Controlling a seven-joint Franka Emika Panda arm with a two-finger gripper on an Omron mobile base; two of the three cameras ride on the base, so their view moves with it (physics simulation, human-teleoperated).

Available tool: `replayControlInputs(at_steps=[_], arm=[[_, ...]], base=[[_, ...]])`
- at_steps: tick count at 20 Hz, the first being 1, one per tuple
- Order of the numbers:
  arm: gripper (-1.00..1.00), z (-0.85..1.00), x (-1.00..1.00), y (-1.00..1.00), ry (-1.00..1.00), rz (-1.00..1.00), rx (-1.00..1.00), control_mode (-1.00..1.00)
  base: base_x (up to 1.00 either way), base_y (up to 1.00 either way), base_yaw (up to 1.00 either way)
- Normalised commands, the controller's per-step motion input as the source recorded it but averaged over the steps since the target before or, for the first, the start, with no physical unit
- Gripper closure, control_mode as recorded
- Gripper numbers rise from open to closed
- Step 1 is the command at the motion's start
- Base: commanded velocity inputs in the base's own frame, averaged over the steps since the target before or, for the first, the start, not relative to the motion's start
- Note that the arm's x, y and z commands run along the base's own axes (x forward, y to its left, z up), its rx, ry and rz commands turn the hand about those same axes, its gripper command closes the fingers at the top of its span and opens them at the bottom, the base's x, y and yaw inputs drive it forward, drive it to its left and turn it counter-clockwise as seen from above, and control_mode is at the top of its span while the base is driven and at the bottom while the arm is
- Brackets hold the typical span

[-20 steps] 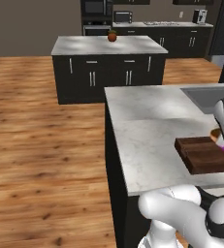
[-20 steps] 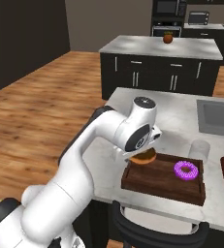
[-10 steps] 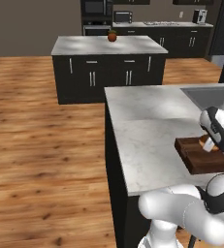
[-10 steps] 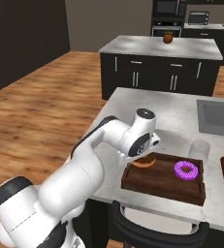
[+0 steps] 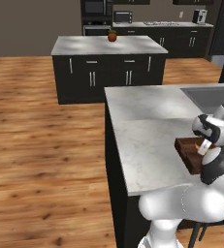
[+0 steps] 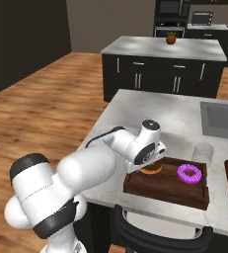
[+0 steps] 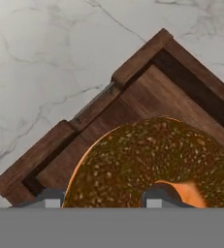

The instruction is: Take the donuts from the fridge and place them on the empty tray on the dining counter.

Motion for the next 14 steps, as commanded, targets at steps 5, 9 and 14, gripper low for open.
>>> replayControlInputs(at_steps=[5,9,14], arm=[[1.00,-0.29,0.42,-0.54,0.01,0.00,0.02,-1.00],[1.00,-0.29,0.46,-0.11,0.00,0.00,0.00,-1.00],[1.00,-0.27,0.30,-0.13,0.00,0.00,0.00,-1.00]], base=[[0.00,0.00,0.00],[0.00,0.00,0.00],[0.00,0.00,0.00]])
